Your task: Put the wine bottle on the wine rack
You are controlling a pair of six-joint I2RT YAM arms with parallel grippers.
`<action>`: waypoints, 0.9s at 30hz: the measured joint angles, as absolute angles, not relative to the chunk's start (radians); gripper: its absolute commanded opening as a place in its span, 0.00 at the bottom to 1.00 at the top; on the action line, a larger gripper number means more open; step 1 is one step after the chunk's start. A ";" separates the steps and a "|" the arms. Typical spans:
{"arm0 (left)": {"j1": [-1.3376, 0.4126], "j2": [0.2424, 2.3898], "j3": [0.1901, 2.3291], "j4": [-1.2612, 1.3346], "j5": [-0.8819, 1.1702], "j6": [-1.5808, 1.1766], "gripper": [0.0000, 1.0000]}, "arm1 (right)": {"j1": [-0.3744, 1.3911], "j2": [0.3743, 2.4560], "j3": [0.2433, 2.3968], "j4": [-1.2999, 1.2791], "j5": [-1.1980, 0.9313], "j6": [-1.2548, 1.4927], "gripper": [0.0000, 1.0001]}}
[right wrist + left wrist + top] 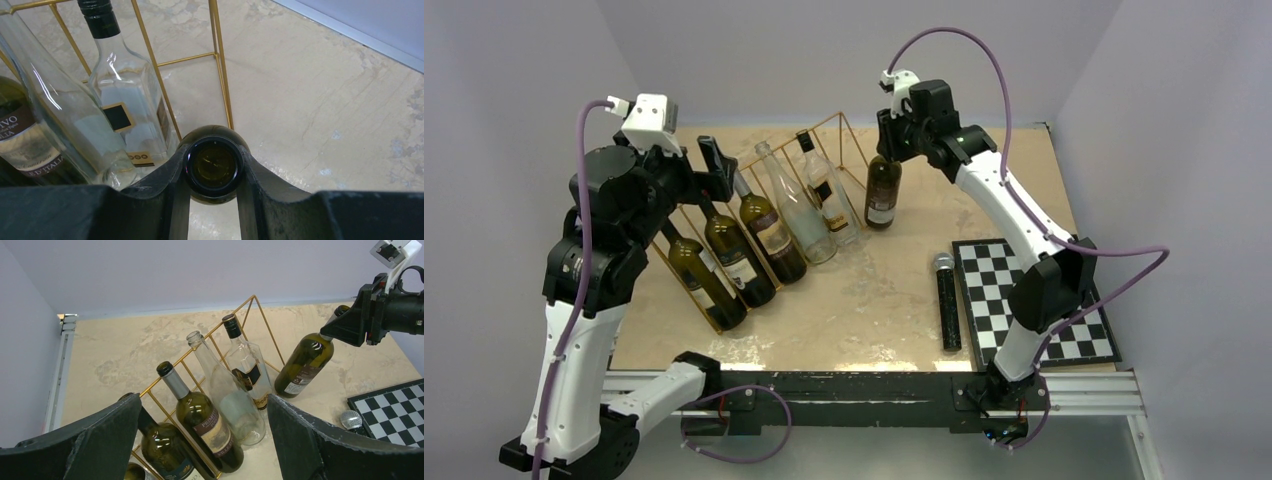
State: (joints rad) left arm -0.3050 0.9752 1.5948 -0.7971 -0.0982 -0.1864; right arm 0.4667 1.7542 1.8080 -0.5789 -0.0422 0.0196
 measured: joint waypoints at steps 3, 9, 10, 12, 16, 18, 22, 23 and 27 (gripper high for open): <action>-0.299 0.970 1.586 -0.798 -0.099 -0.187 0.99 | 0.474 1.763 1.820 -0.575 -0.032 0.020 0.00; -0.290 0.953 1.554 -0.802 -0.097 -0.188 0.99 | 0.490 1.788 1.850 -0.568 -0.002 0.019 0.00; -0.289 0.952 1.552 -0.802 -0.095 -0.188 0.99 | 0.493 1.795 1.858 -0.569 0.005 0.019 0.00; -0.288 0.949 1.545 -0.802 -0.091 -0.190 0.99 | 0.502 1.816 1.879 -0.577 0.014 0.013 0.00; -0.287 0.950 1.539 -0.802 -0.081 -0.190 0.99 | 0.532 1.853 1.911 -0.574 0.042 -0.012 0.05; -0.286 0.950 1.538 -0.802 -0.080 -0.191 0.99 | 0.547 1.861 1.921 -0.581 0.062 -0.025 0.11; -0.281 0.951 1.538 -0.802 -0.077 -0.190 0.99 | 0.565 1.879 1.947 -0.602 0.087 -0.041 0.24; -0.281 0.952 1.538 -0.802 -0.075 -0.190 0.99 | 0.566 1.886 1.954 -0.606 0.088 -0.042 0.26; -0.275 0.965 1.538 -0.802 -0.059 -0.191 0.99 | 0.566 1.934 2.023 -0.640 0.087 -0.042 0.29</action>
